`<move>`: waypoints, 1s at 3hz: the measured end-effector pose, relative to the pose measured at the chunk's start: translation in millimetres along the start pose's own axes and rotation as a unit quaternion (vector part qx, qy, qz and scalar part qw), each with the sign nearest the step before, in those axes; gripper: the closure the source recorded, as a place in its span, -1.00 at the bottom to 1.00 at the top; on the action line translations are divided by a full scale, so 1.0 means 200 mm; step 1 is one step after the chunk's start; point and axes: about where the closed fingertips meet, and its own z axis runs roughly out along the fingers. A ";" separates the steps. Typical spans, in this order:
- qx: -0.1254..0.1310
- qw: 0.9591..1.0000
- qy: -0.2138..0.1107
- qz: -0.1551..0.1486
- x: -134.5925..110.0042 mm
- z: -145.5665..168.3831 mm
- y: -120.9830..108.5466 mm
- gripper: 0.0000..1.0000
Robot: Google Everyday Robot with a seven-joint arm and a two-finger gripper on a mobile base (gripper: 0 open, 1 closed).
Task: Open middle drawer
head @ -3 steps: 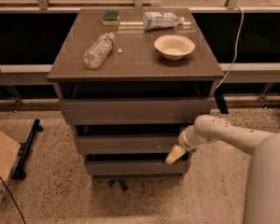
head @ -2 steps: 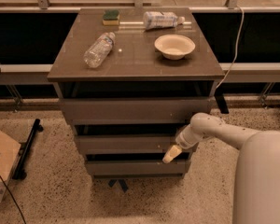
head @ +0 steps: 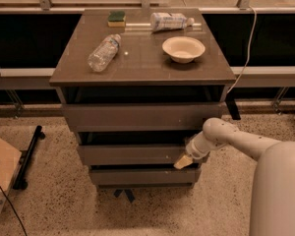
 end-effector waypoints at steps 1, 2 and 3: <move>-0.002 1.000 0.000 -0.002 -0.01 -0.01 0.01 0.42; -0.002 1.000 0.000 -0.002 -0.01 -0.03 0.01 0.97; -0.002 1.000 0.000 -0.002 -0.01 -0.03 0.01 0.67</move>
Offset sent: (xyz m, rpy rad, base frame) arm -0.1431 -0.0068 0.0907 -0.0653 0.0246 0.2003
